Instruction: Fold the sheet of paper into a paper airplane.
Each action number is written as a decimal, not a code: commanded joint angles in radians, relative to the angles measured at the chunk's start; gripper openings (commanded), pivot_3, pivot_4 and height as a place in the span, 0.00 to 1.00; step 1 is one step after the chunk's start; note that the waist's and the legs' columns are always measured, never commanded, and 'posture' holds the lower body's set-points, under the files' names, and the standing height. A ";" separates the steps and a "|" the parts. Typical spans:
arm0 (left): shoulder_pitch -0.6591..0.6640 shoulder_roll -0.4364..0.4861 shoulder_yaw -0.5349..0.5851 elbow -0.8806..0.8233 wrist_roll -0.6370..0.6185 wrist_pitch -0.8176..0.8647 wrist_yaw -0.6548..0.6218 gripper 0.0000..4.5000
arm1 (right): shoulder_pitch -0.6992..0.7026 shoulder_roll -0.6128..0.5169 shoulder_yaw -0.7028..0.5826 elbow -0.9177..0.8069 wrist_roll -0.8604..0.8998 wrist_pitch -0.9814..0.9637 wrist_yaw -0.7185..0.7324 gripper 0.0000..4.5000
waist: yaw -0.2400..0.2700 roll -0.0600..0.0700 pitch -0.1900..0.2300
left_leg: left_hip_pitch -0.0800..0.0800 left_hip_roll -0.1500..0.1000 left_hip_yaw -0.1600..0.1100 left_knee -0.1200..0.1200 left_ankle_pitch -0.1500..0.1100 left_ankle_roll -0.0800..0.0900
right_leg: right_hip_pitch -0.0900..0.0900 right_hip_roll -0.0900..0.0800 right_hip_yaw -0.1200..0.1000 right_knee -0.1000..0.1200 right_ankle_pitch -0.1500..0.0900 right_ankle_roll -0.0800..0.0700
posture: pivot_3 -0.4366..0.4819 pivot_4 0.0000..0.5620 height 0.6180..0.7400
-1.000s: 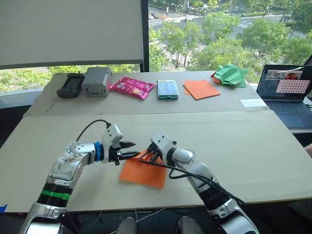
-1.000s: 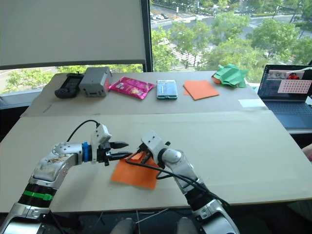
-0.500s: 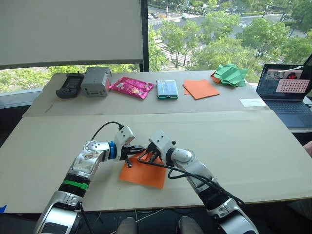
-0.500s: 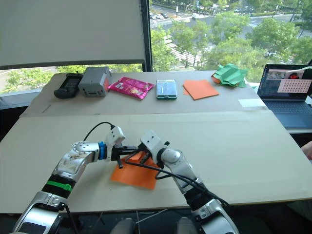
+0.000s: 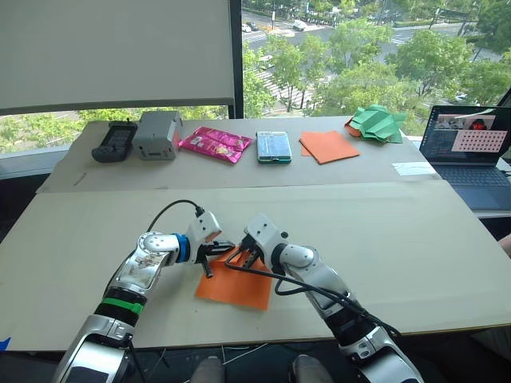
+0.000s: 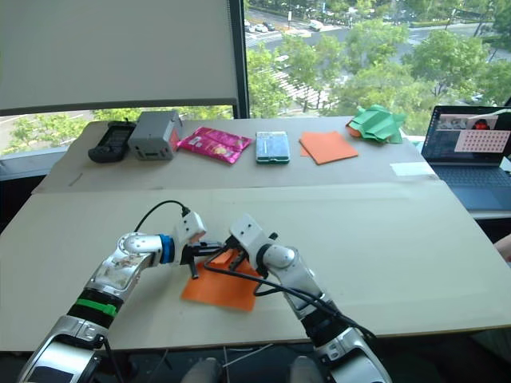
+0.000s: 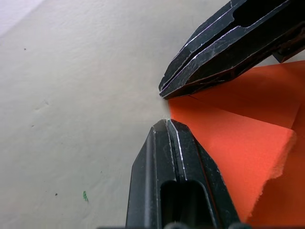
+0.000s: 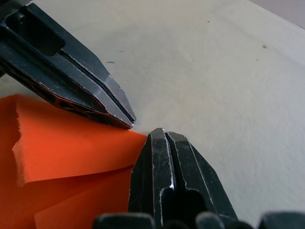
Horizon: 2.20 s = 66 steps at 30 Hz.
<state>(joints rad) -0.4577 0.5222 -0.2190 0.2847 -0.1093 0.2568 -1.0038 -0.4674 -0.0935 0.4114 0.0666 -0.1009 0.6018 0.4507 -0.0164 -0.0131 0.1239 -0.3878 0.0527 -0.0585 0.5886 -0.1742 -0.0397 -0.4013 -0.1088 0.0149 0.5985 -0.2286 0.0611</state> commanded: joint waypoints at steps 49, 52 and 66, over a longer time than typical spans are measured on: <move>0.048 0.021 0.031 -0.135 -0.068 0.119 0.014 0.01 | 0.000 0.023 0.041 0.013 -0.009 0.023 0.010 0.00 | -0.025 -0.004 0.002 | 0.001 0.000 0.000 -0.008 0.001 0.001 | -0.001 0.001 0.001 0.005 0.000 -0.002 | 0.48 0.27 0.72; 0.054 0.025 0.000 -0.100 -0.027 0.083 0.012 0.01 | 0.002 0.023 0.039 0.008 -0.009 0.027 0.008 0.00 | -0.023 -0.004 0.002 | 0.002 0.000 0.000 -0.008 0.001 0.001 | -0.001 0.001 0.001 0.005 0.000 -0.002 | 0.48 0.27 0.72; 0.211 0.087 0.009 -0.144 -0.036 0.080 -0.026 0.01 | 0.008 0.027 0.041 -0.002 -0.008 0.036 0.003 0.00 | -0.027 -0.002 -0.001 | 0.006 0.000 0.000 -0.008 0.000 0.001 | -0.002 0.001 0.001 0.004 -0.001 -0.003 | 0.48 0.27 0.72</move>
<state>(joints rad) -0.2919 0.5894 -0.1832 0.1119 -0.1629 0.3018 -1.0209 -0.4723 -0.0663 0.4407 0.0660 -0.1057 0.6139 0.4500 -0.0430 -0.0151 0.1231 -0.3820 0.0531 -0.0590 0.5809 -0.1739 -0.0391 -0.4029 -0.1079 0.0161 0.6028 -0.2294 0.0582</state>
